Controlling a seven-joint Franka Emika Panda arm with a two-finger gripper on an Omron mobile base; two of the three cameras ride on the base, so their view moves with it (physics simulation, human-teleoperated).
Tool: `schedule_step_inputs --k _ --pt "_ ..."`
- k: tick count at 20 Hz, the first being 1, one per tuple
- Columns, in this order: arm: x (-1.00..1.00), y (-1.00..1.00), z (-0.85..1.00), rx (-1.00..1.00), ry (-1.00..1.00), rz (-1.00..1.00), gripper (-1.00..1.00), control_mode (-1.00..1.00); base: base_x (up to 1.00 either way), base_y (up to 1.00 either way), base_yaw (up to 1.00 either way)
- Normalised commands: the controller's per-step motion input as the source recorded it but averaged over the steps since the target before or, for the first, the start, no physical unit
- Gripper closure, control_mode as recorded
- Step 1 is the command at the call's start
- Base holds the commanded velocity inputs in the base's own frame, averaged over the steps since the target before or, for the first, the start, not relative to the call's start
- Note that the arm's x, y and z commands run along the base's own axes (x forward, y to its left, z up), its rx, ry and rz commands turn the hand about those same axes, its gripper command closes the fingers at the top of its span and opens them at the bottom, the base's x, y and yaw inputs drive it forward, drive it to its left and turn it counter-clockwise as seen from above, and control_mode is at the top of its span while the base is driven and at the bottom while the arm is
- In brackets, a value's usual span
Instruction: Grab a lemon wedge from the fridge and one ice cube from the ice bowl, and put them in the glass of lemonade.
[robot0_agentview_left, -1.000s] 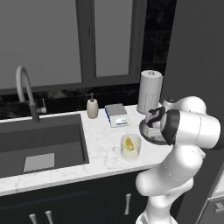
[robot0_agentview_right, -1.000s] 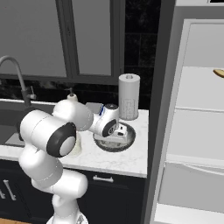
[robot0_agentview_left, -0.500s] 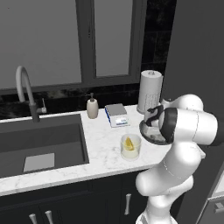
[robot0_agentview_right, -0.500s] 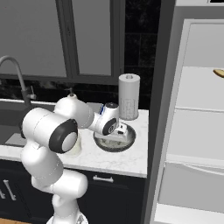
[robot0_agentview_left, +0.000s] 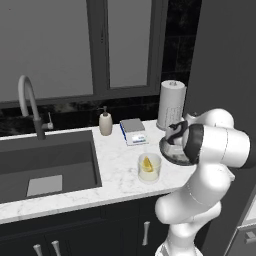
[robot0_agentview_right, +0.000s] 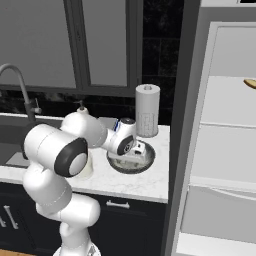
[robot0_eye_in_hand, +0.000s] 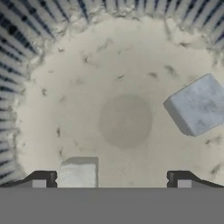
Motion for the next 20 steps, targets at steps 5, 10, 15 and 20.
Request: schedule_step_inputs --k 5,10,15,20 --pt "-0.16 0.0 0.0 0.0 -0.02 0.0 -1.0 -1.0 0.0 0.0 0.0" --pt "0.11 0.0 0.0 0.0 0.0 0.0 -1.0 -1.0 0.0 0.0 0.0" --pt "0.1 0.0 0.0 0.0 0.0 0.0 -1.0 -1.0 0.0 0.0 0.0" --pt "0.0 0.0 -0.35 0.0 0.0 0.0 -1.0 -1.0 0.0 0.0 0.0"
